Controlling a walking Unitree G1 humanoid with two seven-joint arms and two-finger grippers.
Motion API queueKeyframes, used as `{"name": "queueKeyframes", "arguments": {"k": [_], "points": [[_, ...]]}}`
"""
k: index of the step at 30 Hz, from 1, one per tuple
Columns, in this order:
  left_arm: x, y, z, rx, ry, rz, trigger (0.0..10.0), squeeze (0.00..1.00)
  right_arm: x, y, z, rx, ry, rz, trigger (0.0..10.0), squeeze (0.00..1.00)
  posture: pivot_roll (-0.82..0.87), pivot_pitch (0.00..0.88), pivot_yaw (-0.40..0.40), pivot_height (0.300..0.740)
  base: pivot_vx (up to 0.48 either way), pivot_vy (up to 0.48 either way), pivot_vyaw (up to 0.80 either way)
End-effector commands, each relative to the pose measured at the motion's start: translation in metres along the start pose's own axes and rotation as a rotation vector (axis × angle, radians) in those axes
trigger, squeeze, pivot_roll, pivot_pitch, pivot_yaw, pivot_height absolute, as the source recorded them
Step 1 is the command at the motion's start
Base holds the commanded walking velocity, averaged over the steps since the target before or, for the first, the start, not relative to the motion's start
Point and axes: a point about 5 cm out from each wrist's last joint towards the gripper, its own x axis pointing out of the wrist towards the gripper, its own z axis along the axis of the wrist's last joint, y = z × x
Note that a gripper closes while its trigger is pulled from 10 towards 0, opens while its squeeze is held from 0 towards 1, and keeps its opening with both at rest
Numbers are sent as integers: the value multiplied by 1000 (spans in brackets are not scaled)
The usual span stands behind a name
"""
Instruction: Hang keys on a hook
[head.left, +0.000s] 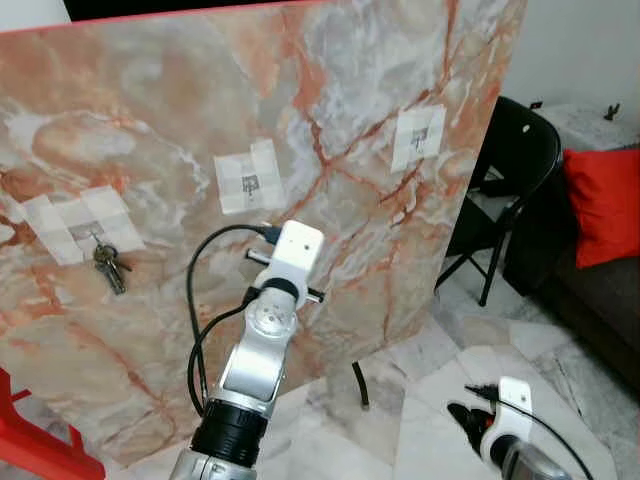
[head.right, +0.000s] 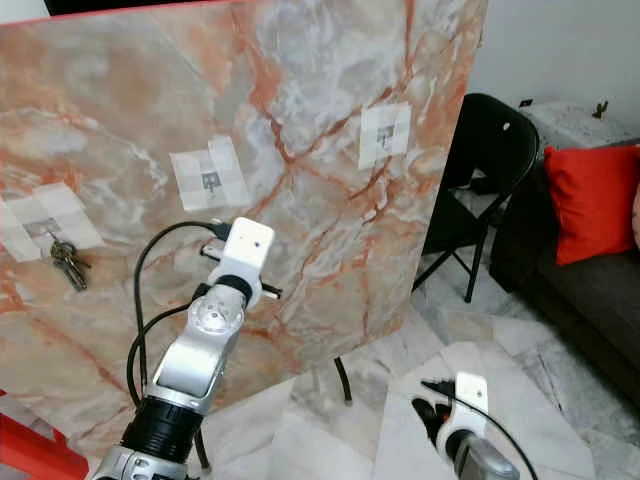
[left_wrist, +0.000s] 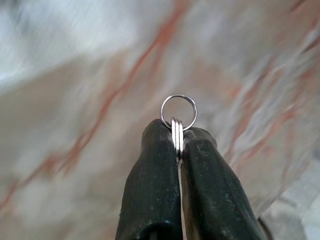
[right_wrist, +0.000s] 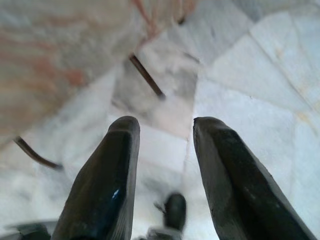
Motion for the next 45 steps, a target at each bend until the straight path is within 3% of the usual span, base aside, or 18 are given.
{"name": "queueKeyframes", "arguments": {"k": [1,4,10,14,45], "points": [[1,6,16,-8,-18,49,10000,0,0,2,-13,-18,41,-23,10000,0,87,0,-47,740,0,0,0],[-2,9,30,-27,-38,44,10000,0,-1,4,-27,-18,87,-47,10000,0,91,0,-48,740,0,0,0],[-3,20,41,-88,-42,134,10000,0,-5,5,-48,-22,154,-77,10000,0,95,0,-44,740,0,0,0],[-3,22,45,-50,-26,148,10000,0,-6,7,-55,-15,174,-83,10000,0,97,0,-43,740,0,0,0],[18,25,52,-87,42,207,10000,0,-6,9,-57,-16,177,-73,10000,0,77,0,-37,740,0,0,0]]}}
